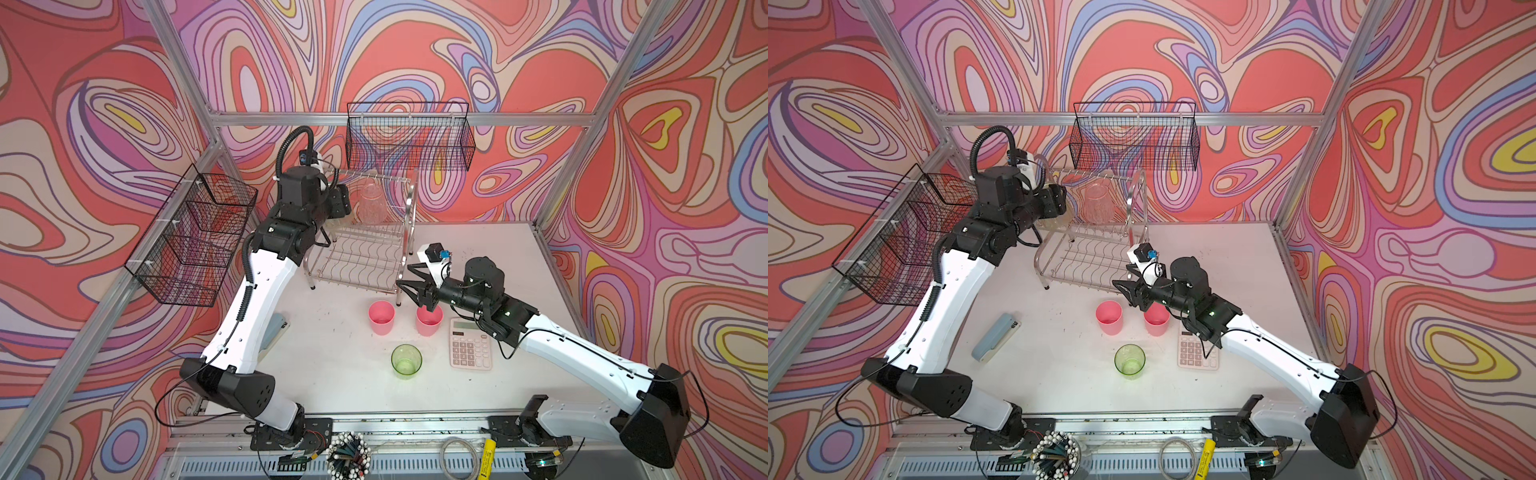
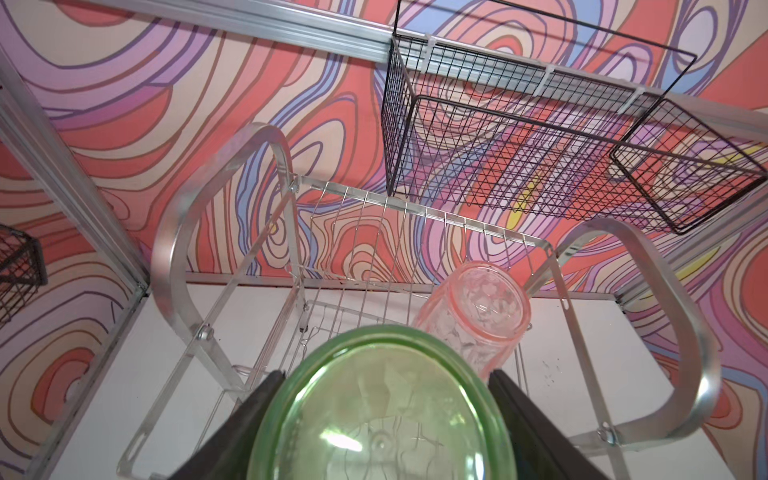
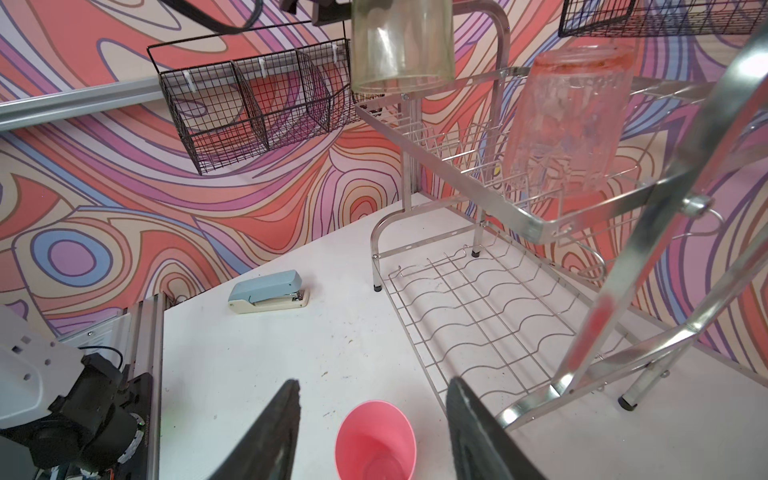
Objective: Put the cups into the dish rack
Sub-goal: 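Raise the green cup to the rack with the left gripper while the right withdraws, then lower the green cup into the upper rack tier with the left gripper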
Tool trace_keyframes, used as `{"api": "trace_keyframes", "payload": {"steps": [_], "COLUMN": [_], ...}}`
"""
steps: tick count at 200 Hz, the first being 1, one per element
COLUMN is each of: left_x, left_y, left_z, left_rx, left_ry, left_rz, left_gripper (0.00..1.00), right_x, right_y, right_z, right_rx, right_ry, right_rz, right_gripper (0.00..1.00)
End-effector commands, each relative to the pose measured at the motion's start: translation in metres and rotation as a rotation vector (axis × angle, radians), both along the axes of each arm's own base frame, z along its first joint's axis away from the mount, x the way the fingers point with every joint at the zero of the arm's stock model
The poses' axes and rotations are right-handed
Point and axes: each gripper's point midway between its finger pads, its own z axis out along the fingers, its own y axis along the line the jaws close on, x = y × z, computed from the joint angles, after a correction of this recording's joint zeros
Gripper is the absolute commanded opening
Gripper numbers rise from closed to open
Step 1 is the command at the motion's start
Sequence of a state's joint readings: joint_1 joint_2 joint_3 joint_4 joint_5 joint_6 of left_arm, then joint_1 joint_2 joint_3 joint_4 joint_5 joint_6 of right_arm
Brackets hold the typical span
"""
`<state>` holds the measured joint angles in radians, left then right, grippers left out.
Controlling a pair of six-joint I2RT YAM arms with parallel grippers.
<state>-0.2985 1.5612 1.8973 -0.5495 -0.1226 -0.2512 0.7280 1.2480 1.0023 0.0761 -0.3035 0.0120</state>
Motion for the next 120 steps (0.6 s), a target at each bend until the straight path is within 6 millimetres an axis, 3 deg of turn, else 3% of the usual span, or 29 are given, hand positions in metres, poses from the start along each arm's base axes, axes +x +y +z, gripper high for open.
{"api": "trace_keyframes", "payload": {"steps": [1,50,120], "left_x": [0.017,0.054,0.087], "left_y": [0.001,0.001,0.015], "left_z": [0.03,0.016,-0.008], "left_rx": [0.058,0.103,0.14], "left_ry": [-0.115,-0.113,-0.113], "left_rz": [-0.031,-0.044,-0.023], "left_gripper": [0.59,0.59,0.59], "right_x": [-0.002,-0.001,-0.002], "right_y": [0.007,0.016,0.018], "right_z": [0.003,0.01,0.025], "right_rx": [-0.017,-0.003,-0.005], "right_ry": [-0.014,-0.045,-0.08], "right_rz": [0.038,0.076,0.096], "right_gripper": [0.58,0.58,0.58]}}
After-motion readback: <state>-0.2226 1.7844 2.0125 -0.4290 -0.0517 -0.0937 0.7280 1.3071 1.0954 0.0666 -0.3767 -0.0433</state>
